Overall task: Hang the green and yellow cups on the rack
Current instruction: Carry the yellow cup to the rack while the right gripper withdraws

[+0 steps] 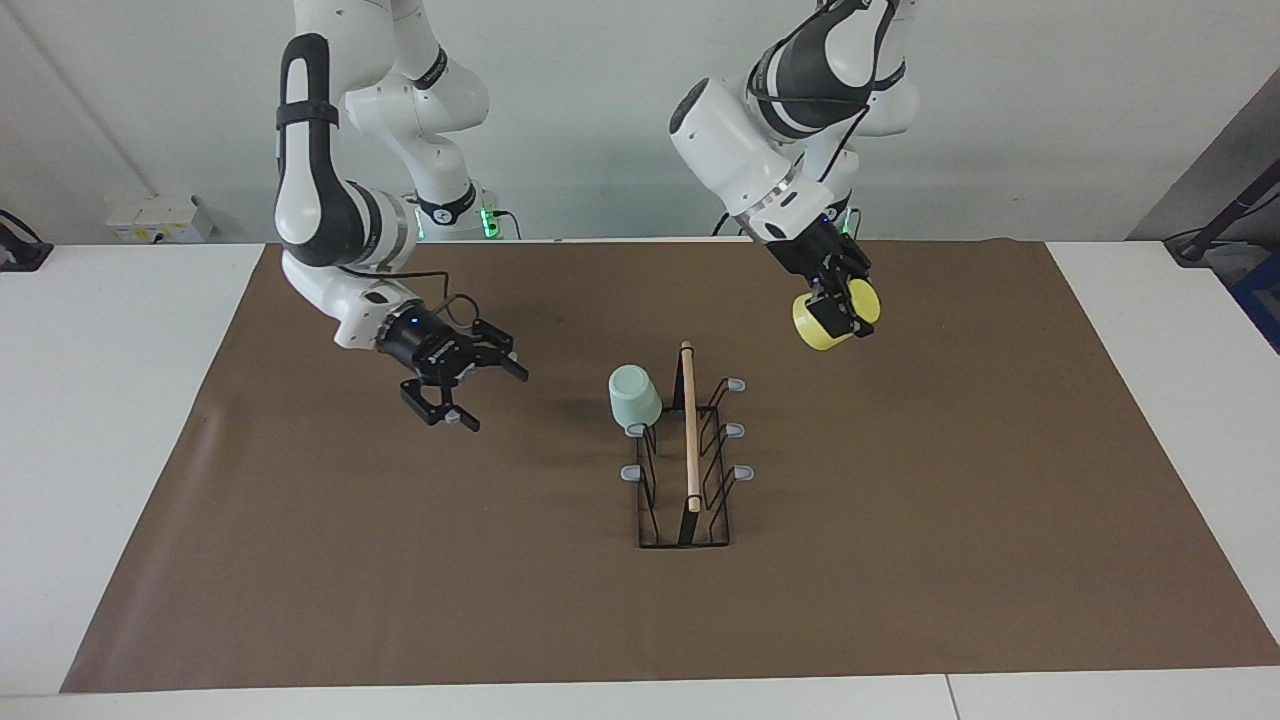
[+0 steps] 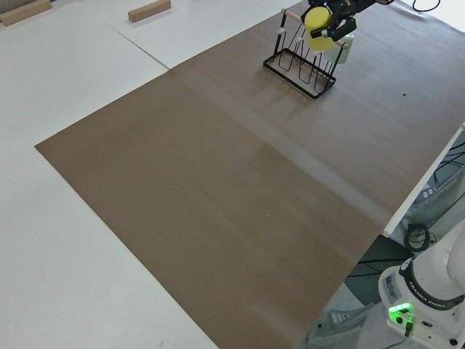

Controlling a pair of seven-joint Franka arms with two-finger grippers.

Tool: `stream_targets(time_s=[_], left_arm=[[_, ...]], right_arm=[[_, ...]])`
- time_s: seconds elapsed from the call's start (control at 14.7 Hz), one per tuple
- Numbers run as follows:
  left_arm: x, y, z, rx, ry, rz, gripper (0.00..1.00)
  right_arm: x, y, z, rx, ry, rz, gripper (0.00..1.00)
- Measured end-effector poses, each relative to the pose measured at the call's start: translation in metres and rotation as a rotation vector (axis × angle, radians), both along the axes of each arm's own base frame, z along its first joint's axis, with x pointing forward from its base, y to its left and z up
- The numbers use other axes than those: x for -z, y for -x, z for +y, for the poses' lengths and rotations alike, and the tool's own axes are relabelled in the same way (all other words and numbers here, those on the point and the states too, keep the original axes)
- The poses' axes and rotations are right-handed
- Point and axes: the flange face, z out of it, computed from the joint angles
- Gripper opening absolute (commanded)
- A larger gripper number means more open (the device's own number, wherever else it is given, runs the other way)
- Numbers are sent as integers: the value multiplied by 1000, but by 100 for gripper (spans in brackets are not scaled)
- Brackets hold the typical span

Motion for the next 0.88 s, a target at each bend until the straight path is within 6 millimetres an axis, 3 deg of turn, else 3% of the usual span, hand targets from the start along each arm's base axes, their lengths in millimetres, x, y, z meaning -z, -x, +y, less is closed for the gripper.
stream_targets(time_s=[0.14, 0.41, 0.61, 0.88], left_arm=[[25, 1, -16, 1, -69, -21, 0], [63, -14, -48, 37, -121, -69, 0], [62, -29, -68, 29, -89, -85, 0], [64, -30, -74, 26, -72, -86, 0]], right_arm=[[-13, -6, -21, -12, 88, 56, 100], [-47, -20, -45, 54, 301, 191, 100], [-63, -27, -49, 159, 417, 266, 100], [-71, -30, -48, 331, 586, 416, 100]])
